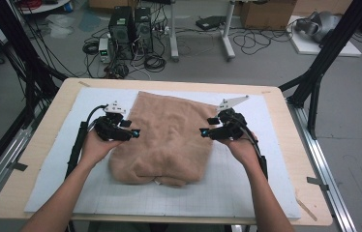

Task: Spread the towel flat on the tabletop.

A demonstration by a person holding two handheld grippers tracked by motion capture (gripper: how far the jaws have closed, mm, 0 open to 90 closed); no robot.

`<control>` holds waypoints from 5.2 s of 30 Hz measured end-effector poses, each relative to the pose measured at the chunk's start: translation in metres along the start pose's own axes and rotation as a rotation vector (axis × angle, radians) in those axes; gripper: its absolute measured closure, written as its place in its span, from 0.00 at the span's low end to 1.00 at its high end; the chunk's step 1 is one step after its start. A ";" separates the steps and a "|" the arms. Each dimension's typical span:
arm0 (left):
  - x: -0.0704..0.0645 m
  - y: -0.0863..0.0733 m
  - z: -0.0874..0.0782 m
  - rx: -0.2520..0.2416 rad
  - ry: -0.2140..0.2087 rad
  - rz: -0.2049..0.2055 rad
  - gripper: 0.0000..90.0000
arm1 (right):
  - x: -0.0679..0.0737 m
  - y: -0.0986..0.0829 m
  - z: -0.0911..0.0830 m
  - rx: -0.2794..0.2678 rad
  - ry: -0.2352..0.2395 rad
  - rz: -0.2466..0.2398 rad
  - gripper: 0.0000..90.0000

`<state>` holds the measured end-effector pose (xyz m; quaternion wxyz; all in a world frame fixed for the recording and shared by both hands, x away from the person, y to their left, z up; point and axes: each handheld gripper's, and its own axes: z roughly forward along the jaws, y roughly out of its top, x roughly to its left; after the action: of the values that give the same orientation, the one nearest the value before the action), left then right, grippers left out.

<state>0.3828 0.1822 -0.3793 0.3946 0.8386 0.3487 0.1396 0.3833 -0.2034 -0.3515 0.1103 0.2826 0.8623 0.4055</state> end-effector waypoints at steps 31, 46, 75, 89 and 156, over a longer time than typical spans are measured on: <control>-0.023 -0.063 0.008 0.122 -0.007 0.060 0.94 | 0.030 -0.061 0.049 0.161 0.095 -0.018 0.95; 0.024 -0.017 0.026 0.008 0.107 -0.079 0.95 | -0.031 -0.024 0.033 0.113 -0.090 0.065 0.97; -0.023 -0.028 -0.041 -0.082 -0.053 -0.010 0.53 | 0.037 -0.018 -0.007 -0.041 0.043 -0.026 0.58; -0.046 -0.048 -0.027 0.011 -0.146 0.052 0.56 | 0.070 -0.030 0.017 0.025 0.143 -0.083 0.58; -0.010 -0.034 0.048 0.094 0.052 0.006 0.81 | 0.047 -0.040 0.066 0.124 0.081 -0.061 0.67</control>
<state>0.3834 0.1637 -0.4360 0.3454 0.8533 0.3625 0.1458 0.3568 -0.1551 -0.4227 0.0698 0.2458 0.8978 0.3587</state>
